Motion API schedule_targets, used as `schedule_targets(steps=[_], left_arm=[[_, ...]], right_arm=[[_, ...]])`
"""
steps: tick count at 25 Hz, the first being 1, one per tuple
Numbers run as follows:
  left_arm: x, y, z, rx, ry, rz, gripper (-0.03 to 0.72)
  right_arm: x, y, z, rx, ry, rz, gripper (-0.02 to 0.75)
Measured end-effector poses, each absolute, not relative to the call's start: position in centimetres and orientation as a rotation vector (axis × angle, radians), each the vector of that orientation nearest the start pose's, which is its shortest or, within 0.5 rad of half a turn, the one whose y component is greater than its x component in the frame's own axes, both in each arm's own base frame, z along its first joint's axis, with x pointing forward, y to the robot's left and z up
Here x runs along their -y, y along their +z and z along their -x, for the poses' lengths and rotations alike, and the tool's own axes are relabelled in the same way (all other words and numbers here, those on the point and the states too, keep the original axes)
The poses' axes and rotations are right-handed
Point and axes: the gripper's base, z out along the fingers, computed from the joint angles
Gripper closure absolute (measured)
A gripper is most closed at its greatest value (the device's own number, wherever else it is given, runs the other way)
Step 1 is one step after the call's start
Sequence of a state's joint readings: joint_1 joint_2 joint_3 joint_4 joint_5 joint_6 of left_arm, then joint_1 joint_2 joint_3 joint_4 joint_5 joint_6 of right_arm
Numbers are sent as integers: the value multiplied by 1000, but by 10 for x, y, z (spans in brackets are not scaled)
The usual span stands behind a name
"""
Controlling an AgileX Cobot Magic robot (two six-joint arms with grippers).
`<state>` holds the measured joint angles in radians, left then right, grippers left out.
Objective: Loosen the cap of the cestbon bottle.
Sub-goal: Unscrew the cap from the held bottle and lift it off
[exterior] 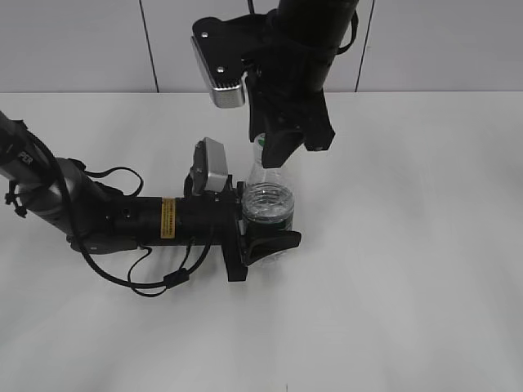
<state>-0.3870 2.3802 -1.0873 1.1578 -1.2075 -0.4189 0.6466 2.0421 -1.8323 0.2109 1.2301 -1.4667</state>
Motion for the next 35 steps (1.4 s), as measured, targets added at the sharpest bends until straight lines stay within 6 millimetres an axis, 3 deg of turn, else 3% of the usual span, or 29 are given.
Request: schedule_targets(steps=[5, 9, 11, 15, 20, 24, 29, 35], left_arm=[[217, 45, -327, -1478, -1081, -1207, 278], [217, 46, -327, -1491, -1089, -1190, 278], [217, 46, -327, -1491, -1089, -1190, 278], [217, 46, -327, -1492, -1090, -1189, 278], [217, 46, -327, -1494, -1091, -1187, 278], [217, 46, -327, -1494, -1091, -1187, 278], [217, 46, -327, -1494, -1091, -1187, 278], [217, 46, -327, -1494, -1091, -1187, 278]], right_arm=[[-276, 261, -336, -1616, 168, 2362, 416], [-277, 264, -336, -1796, 208, 2218, 203], [-279, 270, -338, -1874, 218, 2130, 163], [-279, 280, -338, -2089, 252, 1900, 154], [-270, 293, -338, -2469, 250, 1384, 153], [-265, 299, -339, -2620, 221, 1068, 153], [-269, 300, -336, -2696, 341, 915, 153], [-270, 293, -333, -2748, 354, 849, 153]])
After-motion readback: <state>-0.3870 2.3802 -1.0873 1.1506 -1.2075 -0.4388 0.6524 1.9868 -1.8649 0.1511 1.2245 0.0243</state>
